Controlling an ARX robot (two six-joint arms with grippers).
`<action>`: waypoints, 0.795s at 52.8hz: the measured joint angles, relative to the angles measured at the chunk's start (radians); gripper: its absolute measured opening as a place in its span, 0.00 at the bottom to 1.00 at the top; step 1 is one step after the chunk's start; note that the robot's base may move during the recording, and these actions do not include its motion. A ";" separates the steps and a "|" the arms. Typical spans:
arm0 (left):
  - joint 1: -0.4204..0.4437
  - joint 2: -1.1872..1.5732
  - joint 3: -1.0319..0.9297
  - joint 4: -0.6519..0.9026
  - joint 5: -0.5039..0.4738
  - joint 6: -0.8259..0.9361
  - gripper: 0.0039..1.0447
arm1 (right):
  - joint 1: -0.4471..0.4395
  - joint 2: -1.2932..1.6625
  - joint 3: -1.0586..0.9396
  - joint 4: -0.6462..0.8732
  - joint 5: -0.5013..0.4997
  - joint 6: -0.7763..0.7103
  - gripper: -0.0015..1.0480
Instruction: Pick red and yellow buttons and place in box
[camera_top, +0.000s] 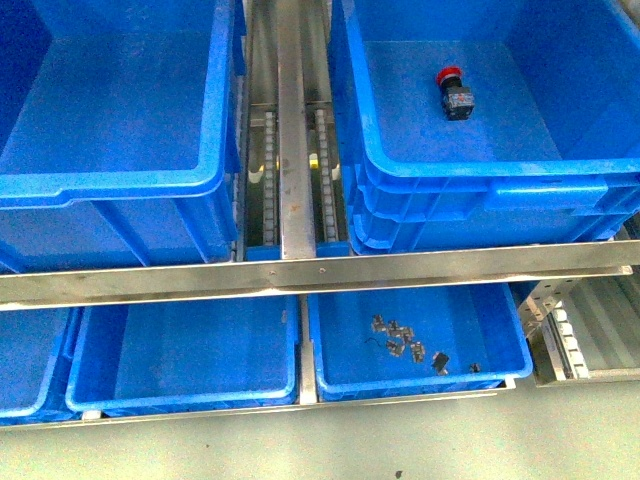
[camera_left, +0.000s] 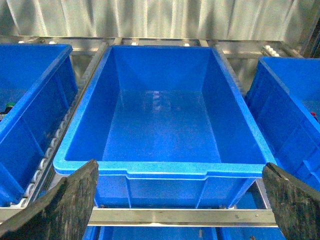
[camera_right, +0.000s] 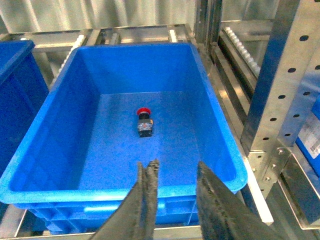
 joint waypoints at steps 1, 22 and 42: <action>0.000 0.000 0.000 0.000 0.000 0.000 0.93 | 0.000 -0.015 -0.006 -0.006 0.000 -0.002 0.17; 0.000 0.000 0.000 0.000 0.000 0.000 0.93 | -0.002 -0.345 -0.097 -0.241 0.000 -0.017 0.04; 0.000 0.000 0.000 0.000 0.000 0.000 0.93 | -0.002 -0.622 -0.110 -0.480 0.001 -0.017 0.04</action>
